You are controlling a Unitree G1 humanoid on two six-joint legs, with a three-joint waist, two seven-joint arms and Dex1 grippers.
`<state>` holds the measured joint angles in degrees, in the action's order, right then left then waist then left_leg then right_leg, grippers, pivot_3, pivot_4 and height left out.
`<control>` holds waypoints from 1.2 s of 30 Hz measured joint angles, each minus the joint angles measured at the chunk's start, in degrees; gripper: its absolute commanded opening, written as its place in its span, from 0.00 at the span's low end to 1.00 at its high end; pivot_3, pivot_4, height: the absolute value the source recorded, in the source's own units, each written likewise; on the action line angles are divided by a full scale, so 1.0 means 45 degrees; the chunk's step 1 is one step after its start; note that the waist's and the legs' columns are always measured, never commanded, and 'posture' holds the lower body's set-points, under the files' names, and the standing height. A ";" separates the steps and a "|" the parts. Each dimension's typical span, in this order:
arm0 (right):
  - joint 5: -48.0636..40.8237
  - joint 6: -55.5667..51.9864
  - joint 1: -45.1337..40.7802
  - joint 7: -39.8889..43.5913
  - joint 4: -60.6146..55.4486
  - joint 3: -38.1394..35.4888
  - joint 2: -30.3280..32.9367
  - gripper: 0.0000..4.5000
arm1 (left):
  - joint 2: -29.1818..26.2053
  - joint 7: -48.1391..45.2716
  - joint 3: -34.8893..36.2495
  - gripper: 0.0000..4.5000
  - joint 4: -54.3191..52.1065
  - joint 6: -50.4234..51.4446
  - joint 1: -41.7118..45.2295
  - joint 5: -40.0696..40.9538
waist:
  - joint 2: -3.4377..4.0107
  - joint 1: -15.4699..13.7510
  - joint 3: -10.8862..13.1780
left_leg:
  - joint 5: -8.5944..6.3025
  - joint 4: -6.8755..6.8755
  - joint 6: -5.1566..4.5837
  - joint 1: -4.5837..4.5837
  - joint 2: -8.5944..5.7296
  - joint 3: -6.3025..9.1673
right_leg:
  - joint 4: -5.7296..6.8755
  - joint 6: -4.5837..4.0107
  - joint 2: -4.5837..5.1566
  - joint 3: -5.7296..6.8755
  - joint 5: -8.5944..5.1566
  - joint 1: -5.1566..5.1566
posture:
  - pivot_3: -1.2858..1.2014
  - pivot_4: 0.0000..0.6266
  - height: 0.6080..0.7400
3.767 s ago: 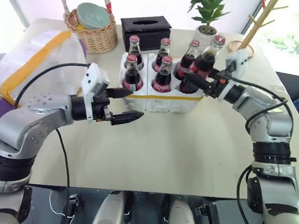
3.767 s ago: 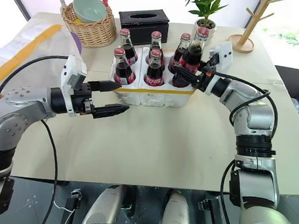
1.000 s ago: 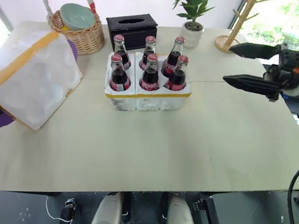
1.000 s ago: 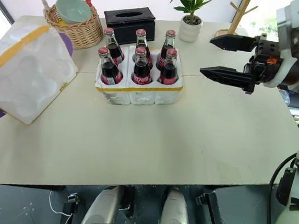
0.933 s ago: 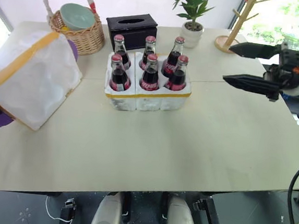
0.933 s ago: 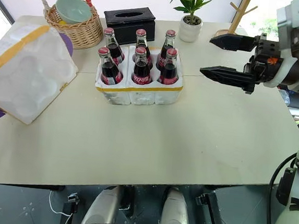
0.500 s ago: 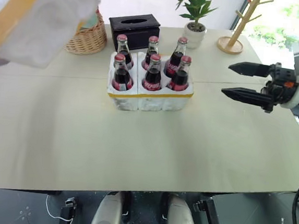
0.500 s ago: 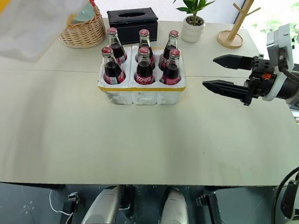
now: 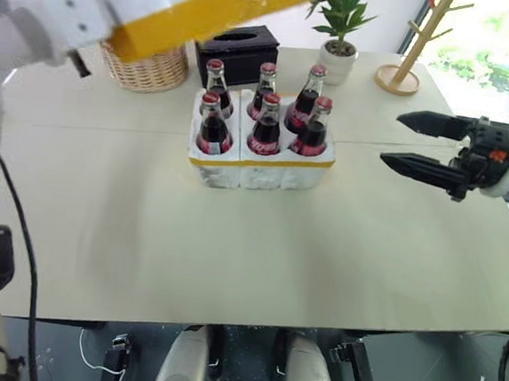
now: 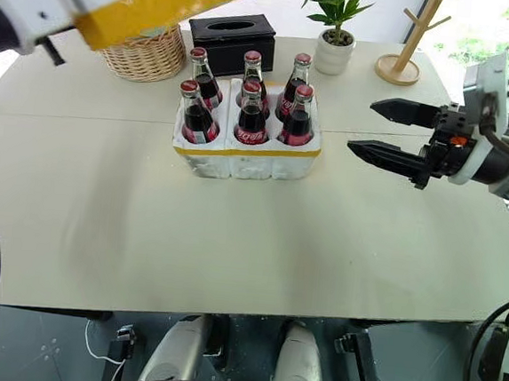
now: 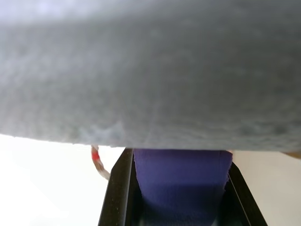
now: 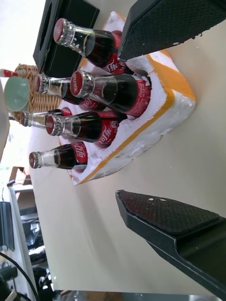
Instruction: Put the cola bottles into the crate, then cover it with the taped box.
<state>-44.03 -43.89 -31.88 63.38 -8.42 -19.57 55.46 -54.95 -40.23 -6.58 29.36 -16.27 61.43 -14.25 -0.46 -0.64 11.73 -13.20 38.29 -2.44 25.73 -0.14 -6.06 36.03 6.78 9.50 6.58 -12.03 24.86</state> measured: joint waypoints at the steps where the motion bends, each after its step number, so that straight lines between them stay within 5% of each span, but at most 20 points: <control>1: -0.0039 -0.0069 0.0070 -0.0100 -0.0110 -0.0083 0.0001 1.00 | 0.0081 0.0243 -0.0261 0.08 -0.0026 -0.0221 0.0065 -0.0429 | 0.0000 -0.0001 0.0000 | -0.0001 0.0001 -0.0001 -0.0001 0.0000 -0.0003 | 0.0000 0.0001 0.0001 -0.0002 0.0001 0.0001 | 0.52 0.24 0.97; 21: -0.0425 -0.0144 0.1444 -0.0846 -0.0810 -0.0786 0.0023 1.00 | 0.0731 0.1712 -0.0875 0.08 -0.6038 0.1462 -0.2813 -0.5080 | -0.0004 -0.0016 0.0002 | -0.0008 0.0024 -0.0016 -0.0006 0.0005 0.0035 | -0.0003 0.0002 0.0003 -0.0008 0.0000 -0.0003 | 0.52 0.24 0.97; 36: -0.0517 0.0063 0.1517 -0.1073 -0.0764 -0.0708 -0.0458 1.00 | 0.1098 0.3634 -0.1233 0.08 -0.6930 0.1770 -0.5166 -0.7698 | -0.0005 -0.0003 -0.0001 | -0.0047 0.0023 -0.0080 -0.0036 0.0015 0.0034 | -0.0004 0.0001 0.0003 -0.0010 0.0000 -0.0022 | 0.52 0.24 0.97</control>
<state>-46.36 -43.60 -25.05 58.56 -11.86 -22.76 53.40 -50.01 -23.87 -12.13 -1.83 -8.30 38.18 -48.89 -0.48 -0.66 11.73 -13.41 38.39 -2.80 25.57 -0.08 -5.90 36.01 6.79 9.52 6.53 -12.03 24.76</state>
